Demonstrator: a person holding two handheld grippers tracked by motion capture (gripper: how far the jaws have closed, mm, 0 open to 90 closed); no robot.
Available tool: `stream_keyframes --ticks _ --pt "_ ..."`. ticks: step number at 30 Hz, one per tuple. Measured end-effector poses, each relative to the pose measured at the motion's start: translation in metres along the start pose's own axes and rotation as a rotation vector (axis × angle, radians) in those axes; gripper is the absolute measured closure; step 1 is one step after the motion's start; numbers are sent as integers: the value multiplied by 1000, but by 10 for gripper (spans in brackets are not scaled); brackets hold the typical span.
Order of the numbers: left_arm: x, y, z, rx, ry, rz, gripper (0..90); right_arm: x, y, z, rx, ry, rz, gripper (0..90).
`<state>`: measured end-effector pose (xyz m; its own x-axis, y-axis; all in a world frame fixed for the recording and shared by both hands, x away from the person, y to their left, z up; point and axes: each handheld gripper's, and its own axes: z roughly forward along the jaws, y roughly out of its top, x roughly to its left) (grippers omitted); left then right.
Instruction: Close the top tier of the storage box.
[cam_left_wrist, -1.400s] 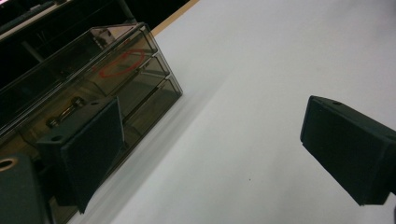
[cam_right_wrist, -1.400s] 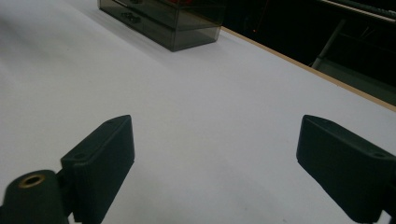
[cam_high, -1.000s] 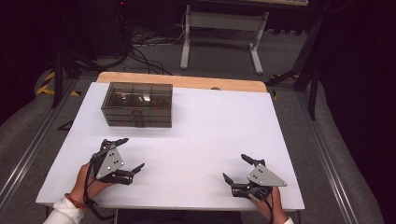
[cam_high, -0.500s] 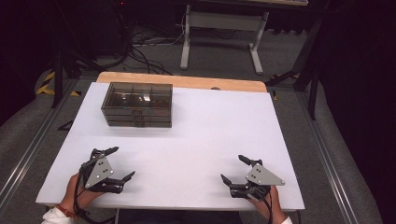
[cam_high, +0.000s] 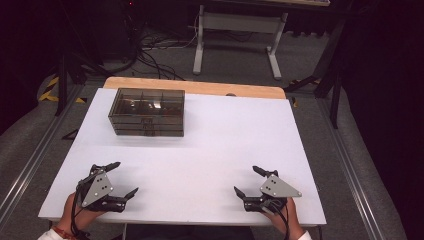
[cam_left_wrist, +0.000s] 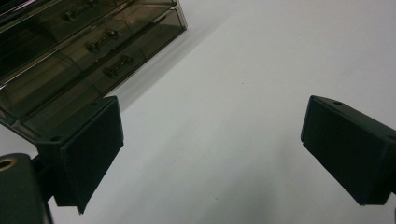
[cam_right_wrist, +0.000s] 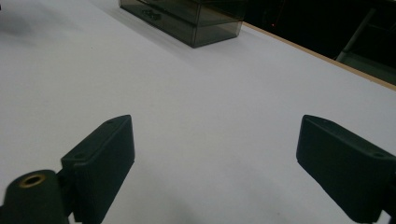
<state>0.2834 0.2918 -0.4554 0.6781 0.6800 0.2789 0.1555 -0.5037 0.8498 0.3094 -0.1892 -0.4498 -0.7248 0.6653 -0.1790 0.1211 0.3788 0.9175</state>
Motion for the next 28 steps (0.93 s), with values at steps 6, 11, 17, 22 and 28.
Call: stream_keyframes --ticks 6,11,17,22,28 --pt "1 0 3 7 -3 1 66 -2 -1 0 5 8 17 124" --pt "2 0 2 9 -1 7 66 -4 -2 0 3 3 28 124" --pt "4 0 -1 4 5 4 66 -4 -1 1 3 -11 38 123" --pt "8 -1 0 6 1 -4 66 -7 -1 2 0 -6 68 123" --pt "13 -1 0 8 6 -19 65 -9 -3 0 9 -11 76 123"
